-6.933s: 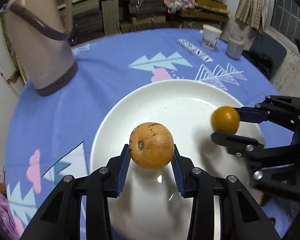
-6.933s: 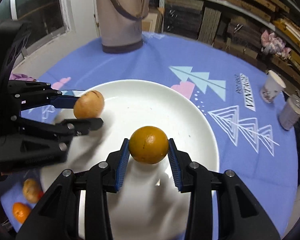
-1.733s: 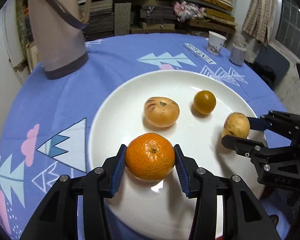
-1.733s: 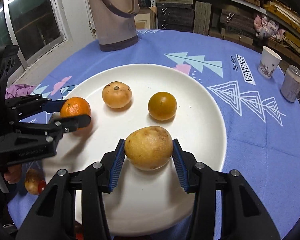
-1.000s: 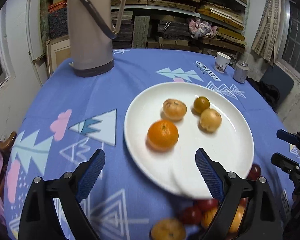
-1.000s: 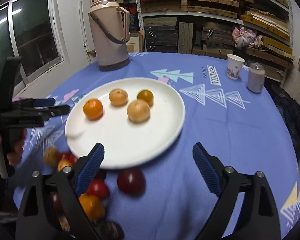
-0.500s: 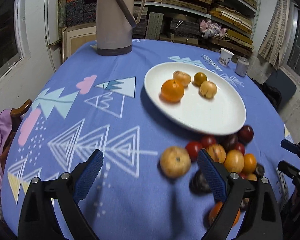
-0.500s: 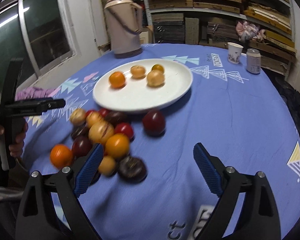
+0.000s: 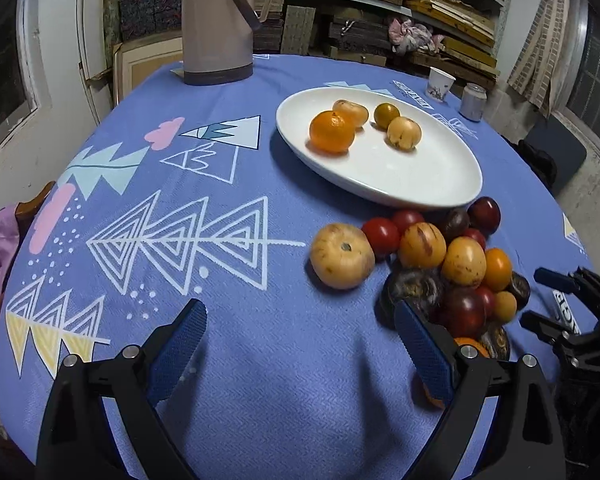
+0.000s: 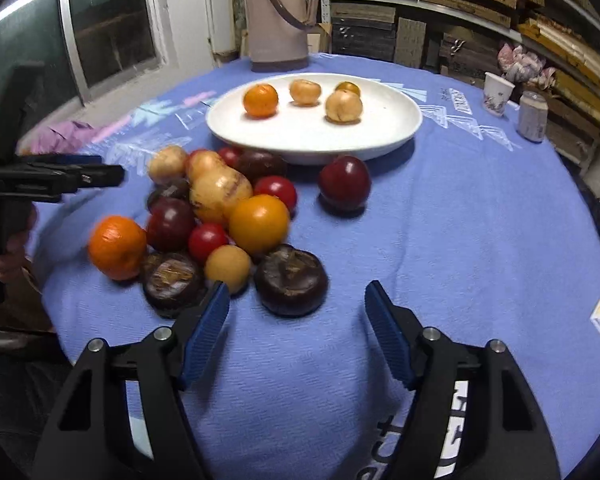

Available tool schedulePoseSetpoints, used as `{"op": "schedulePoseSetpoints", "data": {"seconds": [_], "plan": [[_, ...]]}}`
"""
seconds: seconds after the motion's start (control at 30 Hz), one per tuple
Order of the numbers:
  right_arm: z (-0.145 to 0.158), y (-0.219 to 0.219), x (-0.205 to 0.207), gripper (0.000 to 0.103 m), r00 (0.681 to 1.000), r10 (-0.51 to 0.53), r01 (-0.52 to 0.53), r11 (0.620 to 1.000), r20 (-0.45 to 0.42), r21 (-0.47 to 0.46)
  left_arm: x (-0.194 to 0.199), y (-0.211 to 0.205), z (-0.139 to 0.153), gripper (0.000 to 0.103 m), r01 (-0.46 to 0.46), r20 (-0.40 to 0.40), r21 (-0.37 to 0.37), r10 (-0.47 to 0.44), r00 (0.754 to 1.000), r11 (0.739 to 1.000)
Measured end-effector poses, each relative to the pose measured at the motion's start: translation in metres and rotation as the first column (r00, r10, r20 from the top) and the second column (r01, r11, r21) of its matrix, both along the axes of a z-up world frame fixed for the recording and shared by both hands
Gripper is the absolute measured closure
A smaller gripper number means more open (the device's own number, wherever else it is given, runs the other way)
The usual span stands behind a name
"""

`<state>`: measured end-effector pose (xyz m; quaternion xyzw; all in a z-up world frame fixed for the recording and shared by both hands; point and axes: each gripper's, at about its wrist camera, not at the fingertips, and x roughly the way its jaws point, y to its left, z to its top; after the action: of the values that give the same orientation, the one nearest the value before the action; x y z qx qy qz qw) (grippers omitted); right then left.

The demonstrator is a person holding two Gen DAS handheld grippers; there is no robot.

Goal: Organize fruits
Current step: 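Move both open tools back toward the fruit pile, then grasp a pale striped fruit with the left tool while the right tool grasps a dark brown fruit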

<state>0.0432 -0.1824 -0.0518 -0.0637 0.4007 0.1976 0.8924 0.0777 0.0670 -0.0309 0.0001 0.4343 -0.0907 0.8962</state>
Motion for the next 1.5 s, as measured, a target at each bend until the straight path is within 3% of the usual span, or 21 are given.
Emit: {"op": "schedulePoseSetpoints", "data": {"seconds": [0.13,0.17,0.2,0.27,0.4,0.67,1.0,1.17,1.27,1.5], "plan": [[-0.007,0.003,0.005,0.035,1.000,-0.002,0.002,1.000,-0.012,-0.013,-0.002,0.000,0.000,0.008,0.003,-0.003,-0.005,-0.003,1.000,1.000],[-0.008,0.005,0.006,0.039,1.000,0.006,-0.006,1.000,-0.016,-0.015,-0.002,0.000,0.000,0.008,0.003,-0.003,-0.005,-0.003,1.000,1.000],[-0.009,0.007,0.008,0.052,1.000,0.012,-0.012,1.000,-0.017,-0.020,-0.002,0.000,0.000,0.008,0.004,-0.002,-0.006,-0.004,1.000,1.000],[-0.011,0.011,0.011,0.061,0.999,0.027,-0.028,0.999,-0.017,-0.025,-0.003,0.000,-0.001,0.008,0.004,-0.002,-0.006,-0.004,1.000,1.000],[-0.011,0.011,0.013,0.061,1.000,0.028,-0.029,1.000,-0.013,-0.013,-0.003,0.000,-0.001,0.007,0.006,-0.001,-0.008,-0.006,1.000,1.000],[-0.011,-0.010,0.017,0.061,0.999,0.015,-0.009,0.990,-0.038,0.141,0.008,0.003,-0.004,0.008,-0.027,-0.007,-0.003,0.027,1.000,1.000],[-0.011,-0.009,0.017,0.061,0.999,0.030,-0.023,0.986,-0.041,0.162,0.033,-0.010,-0.011,0.009,-0.015,-0.024,0.023,0.015,1.000,1.000],[-0.012,-0.009,0.016,0.061,0.998,0.035,-0.027,0.985,-0.045,0.169,0.044,-0.019,-0.024,0.028,0.016,-0.067,0.020,-0.015,0.998,1.000],[-0.012,-0.010,0.016,0.061,0.998,0.036,-0.027,0.985,-0.046,0.171,0.046,-0.024,-0.023,0.056,0.022,-0.043,0.050,-0.020,0.999,0.999],[-0.012,-0.009,0.015,0.061,0.998,0.037,-0.029,0.984,-0.046,0.173,0.049,-0.024,-0.023,0.060,0.027,-0.038,0.057,-0.024,0.999,0.998]]}}
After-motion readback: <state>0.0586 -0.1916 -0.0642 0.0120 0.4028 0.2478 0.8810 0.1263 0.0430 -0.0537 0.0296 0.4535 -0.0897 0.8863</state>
